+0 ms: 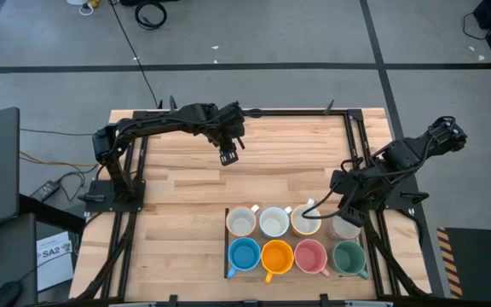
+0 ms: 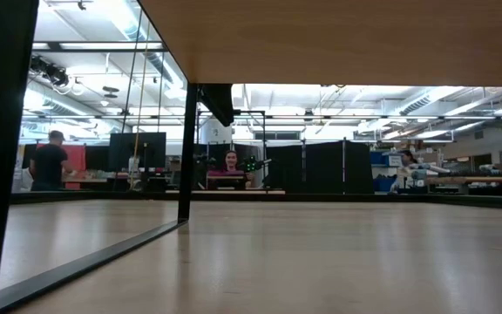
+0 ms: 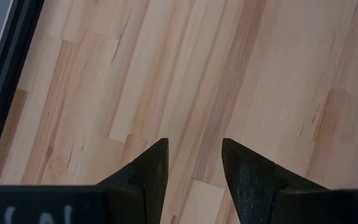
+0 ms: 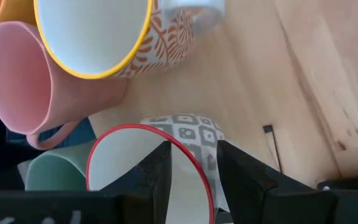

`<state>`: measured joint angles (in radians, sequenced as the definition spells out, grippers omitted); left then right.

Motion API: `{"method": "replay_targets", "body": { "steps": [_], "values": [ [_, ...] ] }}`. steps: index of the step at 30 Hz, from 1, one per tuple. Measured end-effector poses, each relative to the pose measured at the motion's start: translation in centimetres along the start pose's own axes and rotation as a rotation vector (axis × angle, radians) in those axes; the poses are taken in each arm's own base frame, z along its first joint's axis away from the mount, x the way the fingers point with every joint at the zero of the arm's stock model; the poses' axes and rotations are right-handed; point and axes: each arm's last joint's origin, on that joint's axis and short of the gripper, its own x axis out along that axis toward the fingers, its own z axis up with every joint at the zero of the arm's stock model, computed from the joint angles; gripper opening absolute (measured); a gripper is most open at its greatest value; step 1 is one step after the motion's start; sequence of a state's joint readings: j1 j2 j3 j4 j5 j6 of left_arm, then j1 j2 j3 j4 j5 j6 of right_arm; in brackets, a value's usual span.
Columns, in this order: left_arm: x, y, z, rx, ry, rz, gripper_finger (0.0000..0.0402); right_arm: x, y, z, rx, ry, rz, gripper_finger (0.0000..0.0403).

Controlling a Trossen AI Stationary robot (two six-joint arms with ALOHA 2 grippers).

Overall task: Place coffee mugs
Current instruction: Put the gray patterned mug on the shelf, then return to Home Position

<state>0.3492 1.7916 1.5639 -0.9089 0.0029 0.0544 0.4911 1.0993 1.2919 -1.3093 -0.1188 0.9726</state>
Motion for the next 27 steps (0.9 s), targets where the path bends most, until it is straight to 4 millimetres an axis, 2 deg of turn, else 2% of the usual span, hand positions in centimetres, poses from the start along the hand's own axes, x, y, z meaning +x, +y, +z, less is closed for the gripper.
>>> {"method": "replay_targets", "body": {
  "steps": [8,19,22,27],
  "values": [
    [0.0,0.0,0.1,0.001,-0.009,0.000,0.0156,-0.8,-0.4,0.0,-0.012,-0.095,-0.009,0.0133],
    [-0.4,-1.7,0.8,0.043,-0.087,-0.019,0.0156,-2.5,-1.4,1.3,-0.168,-0.303,0.003,0.0132],
    [-1.8,-2.1,1.4,0.058,-0.186,-0.020,0.0156,-2.9,-2.0,1.9,-0.263,-0.383,-0.071,0.0132],
    [-6.0,-2.2,1.1,0.064,-0.312,-0.019,0.0156,-3.5,-2.9,3.1,-0.411,-0.484,-0.183,0.0132]
  ]
}}
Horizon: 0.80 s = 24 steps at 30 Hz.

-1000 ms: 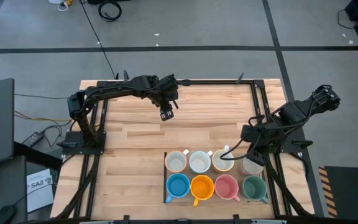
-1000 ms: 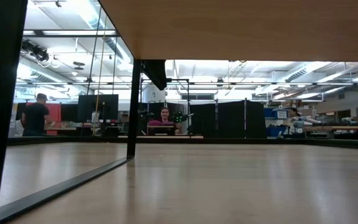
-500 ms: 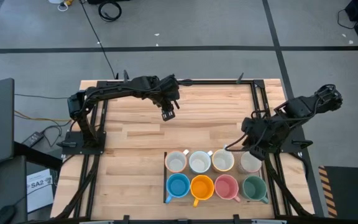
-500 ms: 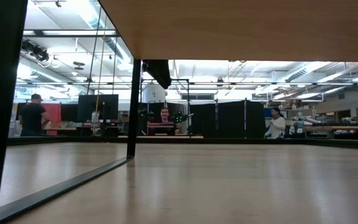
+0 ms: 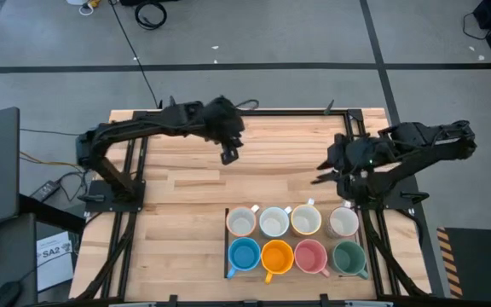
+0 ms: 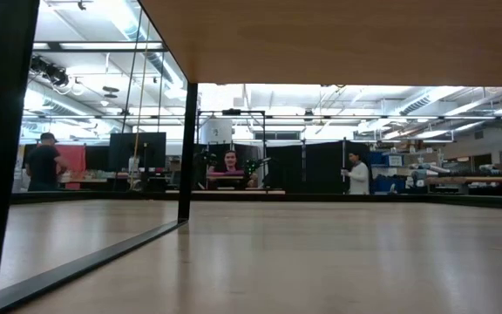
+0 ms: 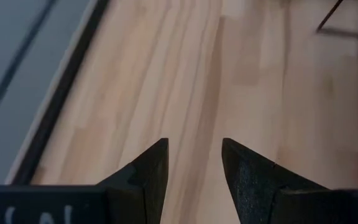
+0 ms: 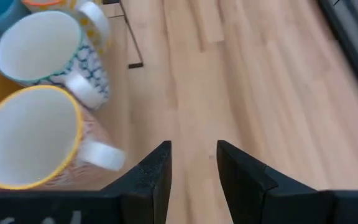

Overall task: Place coffee mugs
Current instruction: Return to Home Position

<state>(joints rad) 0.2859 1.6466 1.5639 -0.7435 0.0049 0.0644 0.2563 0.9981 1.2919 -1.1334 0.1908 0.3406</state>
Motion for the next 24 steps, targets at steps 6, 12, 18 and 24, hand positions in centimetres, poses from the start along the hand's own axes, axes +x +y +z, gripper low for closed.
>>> {"method": "replay_targets", "body": {
  "steps": [6,12,18,24],
  "values": [
    [-7.5,-0.3,0.1,0.039,-0.153,0.007,0.0156,-1.4,-1.4,-0.3,-0.030,-0.060,-0.028,0.0132],
    [-14.6,-1.5,-2.6,0.061,-0.186,-0.023,0.0156,-4.8,-2.8,-1.7,-0.031,-0.204,-0.102,0.0132],
    [-15.7,-2.6,-8.8,0.038,-0.340,-0.062,0.0156,-7.1,-3.8,-3.6,-0.047,-0.371,-0.116,0.0132],
    [-14.5,-2.3,-16.7,-0.067,-0.451,0.045,0.0156,-7.9,-4.5,-5.6,-0.026,-0.525,-0.069,0.0132]
  ]
}}
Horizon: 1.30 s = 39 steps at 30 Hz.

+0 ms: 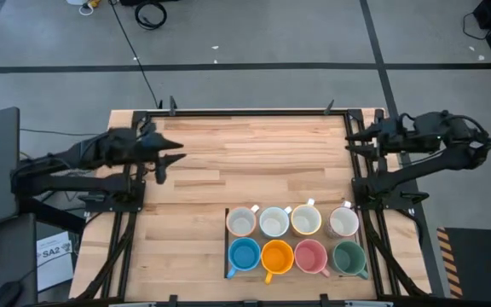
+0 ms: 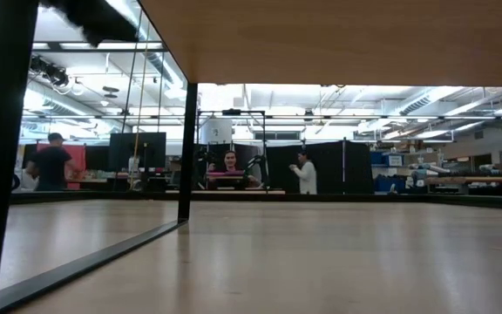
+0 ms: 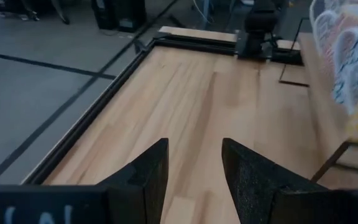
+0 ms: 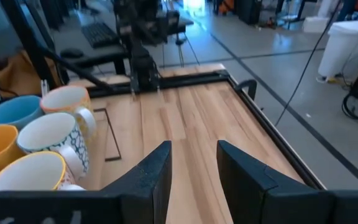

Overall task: Place coffee mugs
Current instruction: Return to Home Position

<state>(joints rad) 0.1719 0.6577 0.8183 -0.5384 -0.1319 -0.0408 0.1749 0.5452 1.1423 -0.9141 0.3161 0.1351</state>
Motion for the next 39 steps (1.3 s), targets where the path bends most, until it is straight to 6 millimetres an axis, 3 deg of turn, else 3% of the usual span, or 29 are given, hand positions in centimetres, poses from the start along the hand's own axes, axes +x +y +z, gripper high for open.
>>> {"method": "replay_targets", "body": {
  "steps": [5,13,18,32,39],
  "values": [
    [-1.5,0.5,-5.3,-0.055,-0.066,0.024,0.0156,-0.7,-0.4,-1.6,0.020,-0.053,0.007,0.0132],
    [-2.5,0.8,-10.3,-0.104,-0.169,0.015,0.0156,-1.2,-0.8,-3.2,0.037,-0.109,0.013,0.0132],
    [-2.9,0.9,-11.0,-0.119,-0.274,0.006,0.0156,-1.6,-1.1,-4.1,0.041,-0.122,0.013,0.0132],
    [-3.1,0.9,-11.0,-0.127,-0.307,0.003,0.0156,-1.5,-1.3,-6.0,0.052,-0.154,0.017,0.0132],
    [0.1,0.6,-13.3,-0.152,-0.383,-0.008,0.0156,-1.4,-1.3,-6.0,0.054,-0.155,0.023,0.0132]
  ]
}}
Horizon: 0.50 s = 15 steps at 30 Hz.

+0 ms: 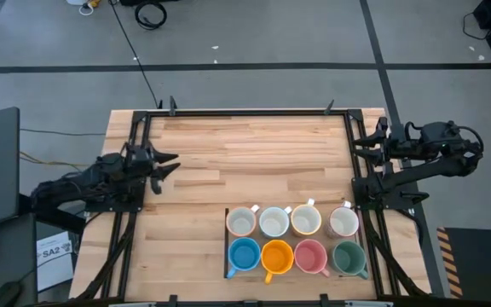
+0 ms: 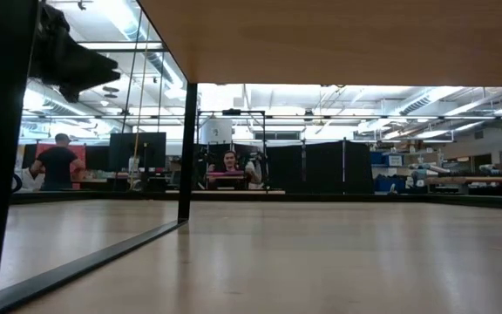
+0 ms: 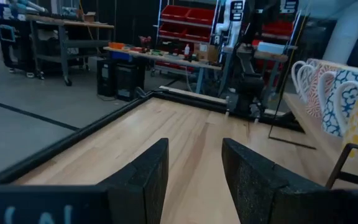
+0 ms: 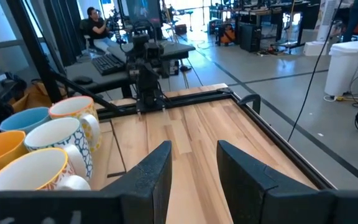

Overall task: Place coffee mugs
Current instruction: Return to Home Position

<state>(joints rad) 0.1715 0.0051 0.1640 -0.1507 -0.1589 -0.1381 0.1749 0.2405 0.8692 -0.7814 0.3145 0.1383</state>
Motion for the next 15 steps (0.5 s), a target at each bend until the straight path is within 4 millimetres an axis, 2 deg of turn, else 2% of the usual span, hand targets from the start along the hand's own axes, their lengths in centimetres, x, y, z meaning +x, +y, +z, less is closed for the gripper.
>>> {"method": "replay_targets", "body": {
  "steps": [6,15],
  "values": [
    [0.8,0.1,-2.0,-0.017,-0.038,-0.038,0.0156,0.0,0.0,0.1,0.002,-0.006,0.005,0.0132],
    [1.2,0.2,-3.3,-0.013,-0.039,-0.042,0.0156,0.0,0.0,0.1,0.002,-0.005,0.006,0.0132]
  ]
}}
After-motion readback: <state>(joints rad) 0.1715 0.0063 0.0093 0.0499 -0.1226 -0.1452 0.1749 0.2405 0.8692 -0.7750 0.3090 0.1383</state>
